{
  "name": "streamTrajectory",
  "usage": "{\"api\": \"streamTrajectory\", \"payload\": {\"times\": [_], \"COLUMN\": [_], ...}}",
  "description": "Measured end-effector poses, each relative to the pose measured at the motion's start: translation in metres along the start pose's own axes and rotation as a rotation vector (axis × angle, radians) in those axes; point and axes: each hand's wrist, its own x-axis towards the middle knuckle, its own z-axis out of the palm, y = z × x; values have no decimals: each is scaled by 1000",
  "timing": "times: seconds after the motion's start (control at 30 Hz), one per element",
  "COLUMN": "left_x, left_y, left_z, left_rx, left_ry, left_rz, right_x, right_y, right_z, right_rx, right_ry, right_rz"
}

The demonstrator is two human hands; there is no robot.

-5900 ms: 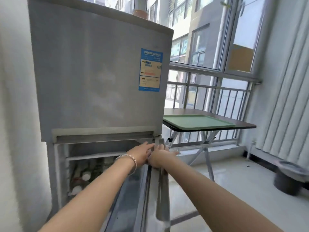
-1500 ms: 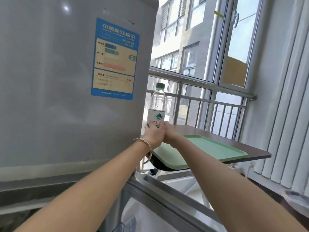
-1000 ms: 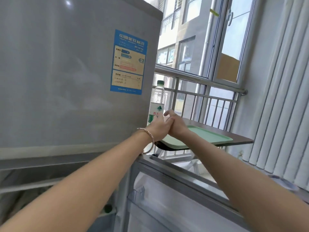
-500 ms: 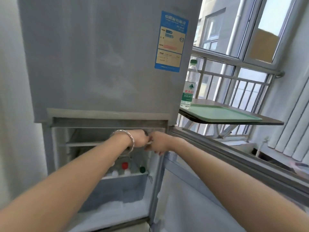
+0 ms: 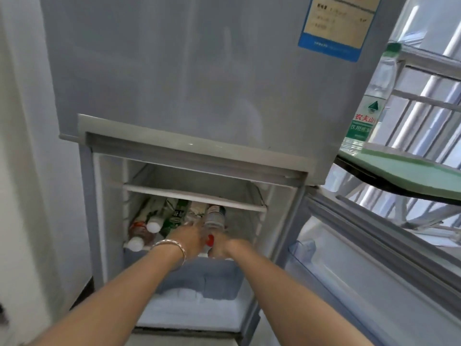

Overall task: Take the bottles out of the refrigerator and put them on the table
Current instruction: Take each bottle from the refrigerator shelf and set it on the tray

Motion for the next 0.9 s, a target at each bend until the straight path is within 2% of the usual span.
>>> {"api": "streamTrajectory", "payload": {"times": [0.07,0.17,0.23,0.37,0.53,0.63,0.77,0.9], "left_x": [8,16,19,21,18,9,-11,-40], "left_y": [-2,-5,-9,-17,-7,8,22,39], "left_z": [7,12,13,16,7,-7,-22,-38], "left_rx": [-22,-5,-17,-28,-45,-44,-63,-58], "left_ry": [17,-3,-9,3,14,36,29,-9], "left_rz": [-31,-65,-80,-91,-49,25,100,231], "right_x": [17,31,31,13,-23,-48,-90,-137], "right_y": [0,2,3,7,14,16,5,-7], "right_z": [4,12,18,34,32,6,-18,-40], "right_rx": [-22,76,181,199,120,43,-47,-5], "right_ry": [17,34,83,177,543,667,653,631], "right_rz": [-37,-66,-75,-90,-20,-64,-156,-160]}}
